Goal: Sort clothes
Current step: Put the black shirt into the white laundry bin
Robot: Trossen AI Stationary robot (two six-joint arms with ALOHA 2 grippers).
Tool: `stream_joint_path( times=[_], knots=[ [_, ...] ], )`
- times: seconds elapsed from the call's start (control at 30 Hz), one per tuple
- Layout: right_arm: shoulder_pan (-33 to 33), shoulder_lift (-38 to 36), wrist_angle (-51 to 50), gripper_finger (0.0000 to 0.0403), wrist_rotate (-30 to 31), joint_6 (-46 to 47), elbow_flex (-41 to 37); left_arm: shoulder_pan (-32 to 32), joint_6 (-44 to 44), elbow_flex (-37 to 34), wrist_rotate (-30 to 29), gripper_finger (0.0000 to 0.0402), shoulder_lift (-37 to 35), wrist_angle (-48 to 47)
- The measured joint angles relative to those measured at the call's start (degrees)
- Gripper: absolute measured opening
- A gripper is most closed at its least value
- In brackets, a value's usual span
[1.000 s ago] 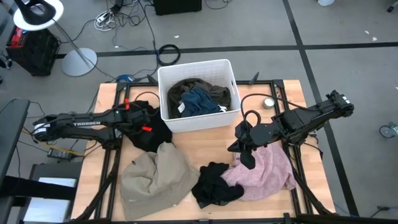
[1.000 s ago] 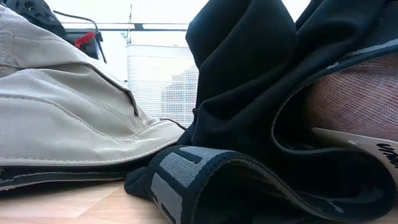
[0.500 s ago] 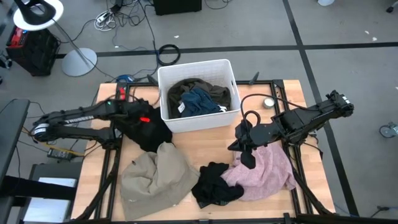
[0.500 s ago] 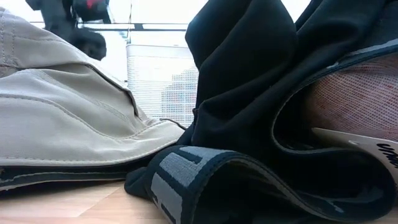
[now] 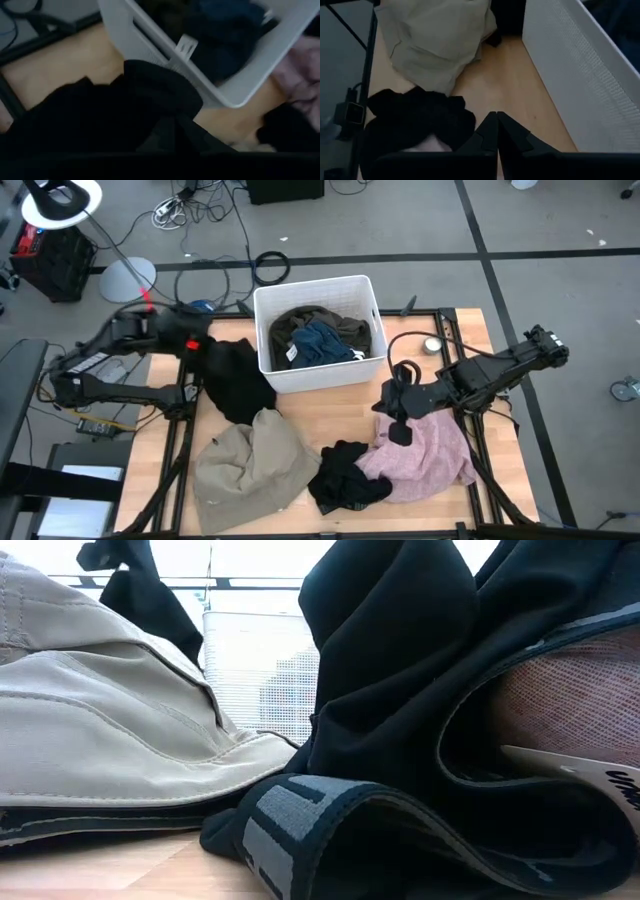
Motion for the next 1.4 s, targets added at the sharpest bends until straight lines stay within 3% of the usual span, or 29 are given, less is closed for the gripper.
stream_joint_path(
  times=[0.37,0.77,1.1,1.4],
  knots=[
    [3.2,0.0,-0.7,0.0,3.6,3.5,-5.0,0.0,3.8,13.4,-1.6,0.0,2.1,6.0],
    [4.7,-0.2,17.9,0.0,3.6,10.4,-20.7,0.0,10.8,25.6,1.1,0.0,10.4,20.1],
    [6.4,-0.2,28.5,0.0,3.6,14.2,-28.3,0.8,15.1,35.2,11.1,0.0,18.8,47.0],
    [6.9,-0.2,33.6,0.0,3.6,13.7,-31.2,2.2,14.9,46.5,12.0,0.0,29.1,65.5]
  ],
)
